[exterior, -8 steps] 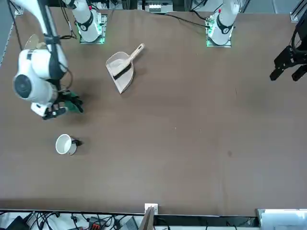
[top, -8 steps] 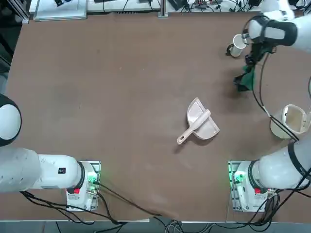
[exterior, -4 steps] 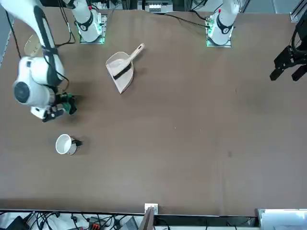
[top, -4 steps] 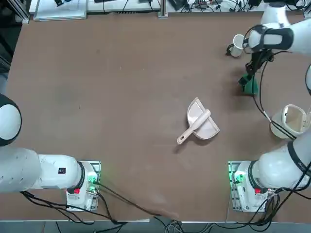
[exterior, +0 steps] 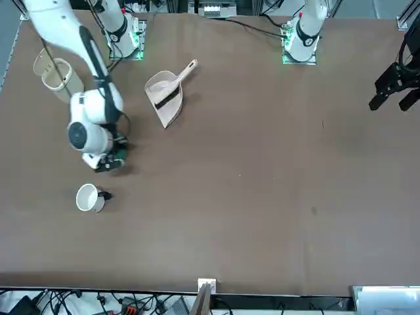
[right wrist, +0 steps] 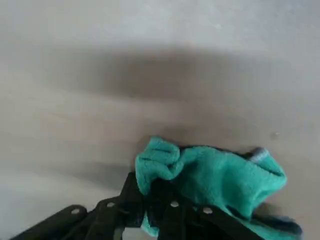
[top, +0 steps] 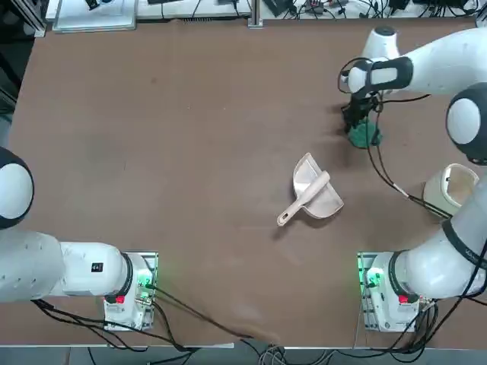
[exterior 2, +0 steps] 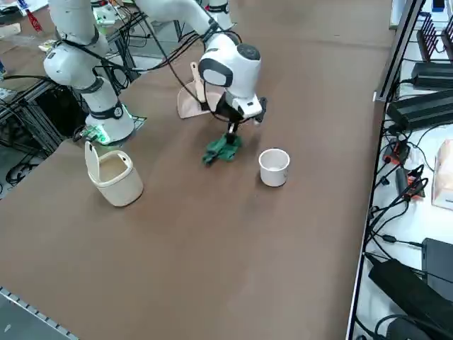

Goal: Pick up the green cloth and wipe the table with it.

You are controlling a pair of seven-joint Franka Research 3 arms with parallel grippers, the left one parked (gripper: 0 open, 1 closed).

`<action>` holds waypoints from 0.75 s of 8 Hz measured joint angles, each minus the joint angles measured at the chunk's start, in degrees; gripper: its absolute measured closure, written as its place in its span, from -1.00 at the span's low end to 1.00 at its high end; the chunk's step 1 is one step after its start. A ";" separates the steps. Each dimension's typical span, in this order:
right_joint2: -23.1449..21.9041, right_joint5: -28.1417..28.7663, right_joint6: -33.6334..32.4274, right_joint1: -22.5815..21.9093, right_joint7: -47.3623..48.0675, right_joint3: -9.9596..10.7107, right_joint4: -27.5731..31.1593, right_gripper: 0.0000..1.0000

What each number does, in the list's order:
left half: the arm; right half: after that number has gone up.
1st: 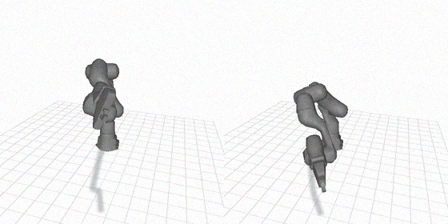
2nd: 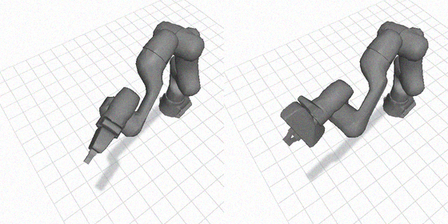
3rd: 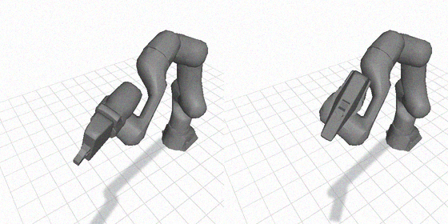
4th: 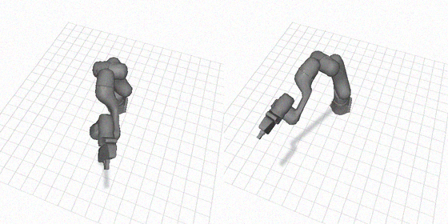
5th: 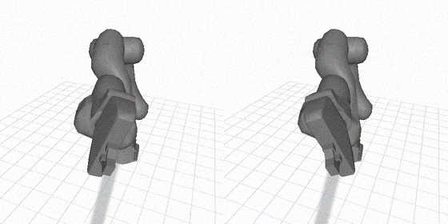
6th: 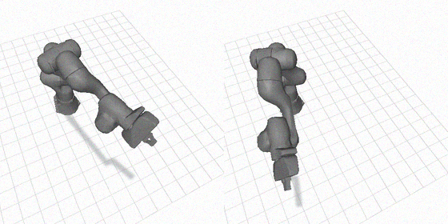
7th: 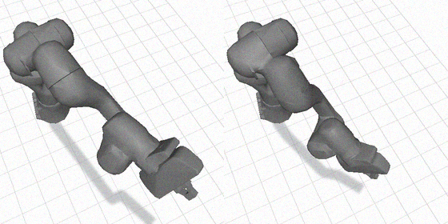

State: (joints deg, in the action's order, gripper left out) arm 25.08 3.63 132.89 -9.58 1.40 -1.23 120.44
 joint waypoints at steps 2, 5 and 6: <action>0.61 3.79 2.78 -3.71 5.09 -0.31 -0.62 0.89; 0.60 3.89 -0.65 -3.83 -1.56 1.52 -1.06 0.89; 0.39 3.91 -2.79 -2.67 -8.74 4.18 -0.95 0.89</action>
State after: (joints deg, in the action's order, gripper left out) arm 25.47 7.54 130.11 -12.25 -7.34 2.95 119.49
